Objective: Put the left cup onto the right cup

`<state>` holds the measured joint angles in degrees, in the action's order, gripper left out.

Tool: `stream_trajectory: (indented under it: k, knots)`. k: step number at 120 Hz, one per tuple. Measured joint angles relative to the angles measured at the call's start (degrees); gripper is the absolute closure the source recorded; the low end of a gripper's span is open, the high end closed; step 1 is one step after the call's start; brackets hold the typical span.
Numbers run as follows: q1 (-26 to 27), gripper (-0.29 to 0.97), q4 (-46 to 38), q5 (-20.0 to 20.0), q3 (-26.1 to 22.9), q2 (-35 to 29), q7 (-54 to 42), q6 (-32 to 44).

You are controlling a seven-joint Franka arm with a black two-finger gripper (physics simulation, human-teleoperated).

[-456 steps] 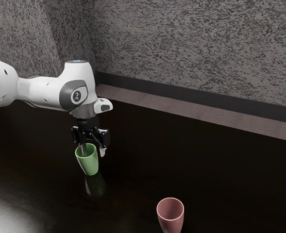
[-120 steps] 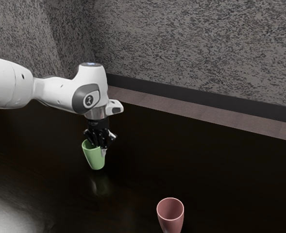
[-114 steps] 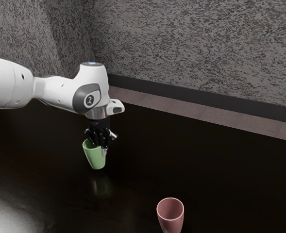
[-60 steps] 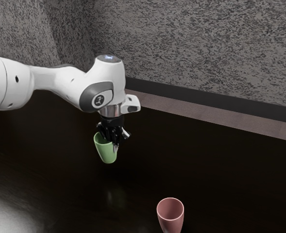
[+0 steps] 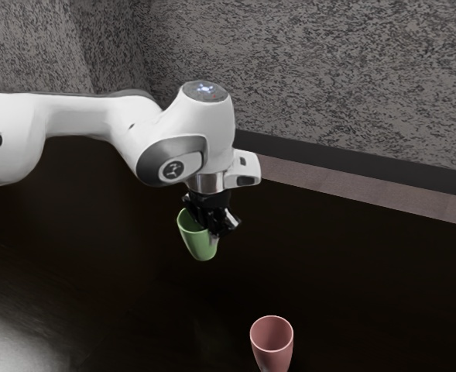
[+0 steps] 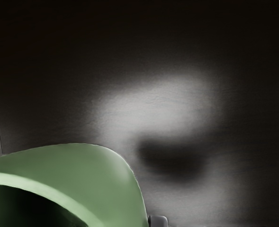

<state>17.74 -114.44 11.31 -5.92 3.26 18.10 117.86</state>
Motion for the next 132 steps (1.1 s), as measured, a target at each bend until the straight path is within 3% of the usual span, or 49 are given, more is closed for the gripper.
stream_trajectory:
  k: [54, 92, 132]
  knots:
    - [-0.8, 0.78, 0.8, -0.6, -10.5, -1.8, 5.2, 0.0]
    - [0.1, 0.78, 1.2, -3.9, -14.9, -1.8, 8.8, -0.1]
    - [-0.8, 0.78, 1.7, -4.8, -18.9, -2.3, 12.3, -0.3]
